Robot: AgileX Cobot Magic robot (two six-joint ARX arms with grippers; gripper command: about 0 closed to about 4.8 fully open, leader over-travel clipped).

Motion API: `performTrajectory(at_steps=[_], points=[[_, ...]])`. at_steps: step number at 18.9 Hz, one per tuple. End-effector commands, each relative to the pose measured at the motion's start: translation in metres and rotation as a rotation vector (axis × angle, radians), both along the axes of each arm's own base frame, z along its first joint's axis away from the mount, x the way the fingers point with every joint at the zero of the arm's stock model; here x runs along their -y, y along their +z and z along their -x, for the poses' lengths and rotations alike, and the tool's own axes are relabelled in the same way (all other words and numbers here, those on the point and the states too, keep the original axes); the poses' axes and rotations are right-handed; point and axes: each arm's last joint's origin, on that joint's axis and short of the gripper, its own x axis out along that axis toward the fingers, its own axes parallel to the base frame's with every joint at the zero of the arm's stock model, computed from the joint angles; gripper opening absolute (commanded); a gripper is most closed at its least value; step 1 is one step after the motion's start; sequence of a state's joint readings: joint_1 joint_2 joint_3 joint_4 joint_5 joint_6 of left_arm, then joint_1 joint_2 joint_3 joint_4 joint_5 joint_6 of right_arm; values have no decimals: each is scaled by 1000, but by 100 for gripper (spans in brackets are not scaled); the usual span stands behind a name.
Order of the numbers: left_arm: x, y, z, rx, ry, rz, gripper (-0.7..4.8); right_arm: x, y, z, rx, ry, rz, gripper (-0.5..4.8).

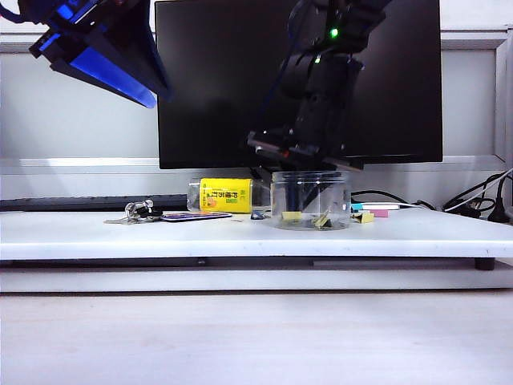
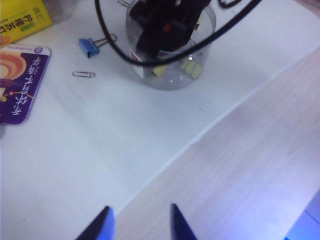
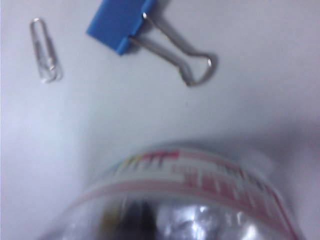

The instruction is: Take the clips out of the round transparent plastic box and place them on the table.

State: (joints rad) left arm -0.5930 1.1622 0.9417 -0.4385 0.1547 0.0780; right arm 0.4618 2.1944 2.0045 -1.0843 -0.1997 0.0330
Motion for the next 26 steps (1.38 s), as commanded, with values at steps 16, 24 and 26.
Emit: performTrajectory(at_steps=[16,24,26], points=[[0,1,1,5,-6,7,156,1,18,3,56,-4,-11,42],[0,2,0,11,-4,9,156,-1,5,-1,34,-3,-2,42],[0,2,0,14,-4,11,156,-1,2,-2,28,-3,1,43]])
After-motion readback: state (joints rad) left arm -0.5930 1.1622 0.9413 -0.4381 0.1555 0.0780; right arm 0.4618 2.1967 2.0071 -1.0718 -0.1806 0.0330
